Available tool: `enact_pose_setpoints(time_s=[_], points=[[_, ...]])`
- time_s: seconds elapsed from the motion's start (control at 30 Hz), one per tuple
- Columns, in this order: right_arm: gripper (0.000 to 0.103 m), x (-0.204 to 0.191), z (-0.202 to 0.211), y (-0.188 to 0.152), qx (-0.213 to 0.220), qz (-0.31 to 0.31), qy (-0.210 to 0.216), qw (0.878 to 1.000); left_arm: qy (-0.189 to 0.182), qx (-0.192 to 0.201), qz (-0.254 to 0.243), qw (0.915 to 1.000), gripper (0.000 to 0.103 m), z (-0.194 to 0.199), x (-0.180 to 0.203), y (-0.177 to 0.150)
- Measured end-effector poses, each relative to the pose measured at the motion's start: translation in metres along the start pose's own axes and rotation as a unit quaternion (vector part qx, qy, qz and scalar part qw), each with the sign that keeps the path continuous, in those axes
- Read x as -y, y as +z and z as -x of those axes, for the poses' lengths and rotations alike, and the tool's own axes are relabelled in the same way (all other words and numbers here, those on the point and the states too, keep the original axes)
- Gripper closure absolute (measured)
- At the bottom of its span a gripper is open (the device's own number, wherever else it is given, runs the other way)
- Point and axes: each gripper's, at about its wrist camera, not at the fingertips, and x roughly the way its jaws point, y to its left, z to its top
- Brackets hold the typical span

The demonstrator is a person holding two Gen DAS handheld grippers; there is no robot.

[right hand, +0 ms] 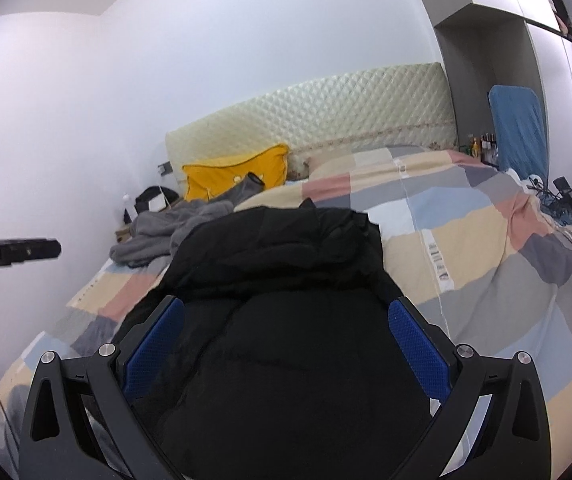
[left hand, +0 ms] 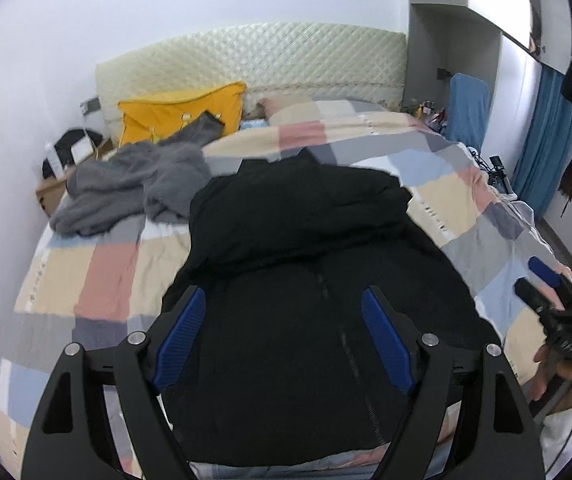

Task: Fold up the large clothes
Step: 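Move both tools down to the hem of the black jacket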

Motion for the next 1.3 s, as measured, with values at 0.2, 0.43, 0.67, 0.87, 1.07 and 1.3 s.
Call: enact_pose_setpoints(time_s=[0.2,0.43,0.67,0.87,1.07,1.3], points=[[0.000,-0.011,0.005,-0.007,-0.007,0.027,-0.005,1.000,0.004,-0.019,0.030,0.9994,0.022,-0.020,-0.030,-0.029],[0.000,-0.016,-0.008,-0.016,-0.042,0.047,-0.018,0.998,0.025,-0.054,0.040,0.9974,0.021,-0.049,-0.054,-0.061],[0.000,-0.016,-0.026,-0.024,-0.088,0.052,-0.017,0.995,0.049,-0.073,0.044,0.9951,0.021,-0.068,-0.077,-0.088],[0.000,-0.008,-0.043,-0.030,-0.132,0.042,-0.020,0.990,0.032,-0.095,0.097,0.9902,0.021,-0.081,-0.101,-0.097],[0.000,0.021,-0.062,-0.032,-0.197,0.031,-0.040,0.979,0.034,-0.132,0.092,0.9864,0.021,-0.090,-0.103,-0.102],[0.000,0.075,-0.095,-0.059,-0.314,-0.066,-0.033,0.946,0.008,-0.183,0.122,0.9755,0.021,-0.105,-0.116,-0.107]])
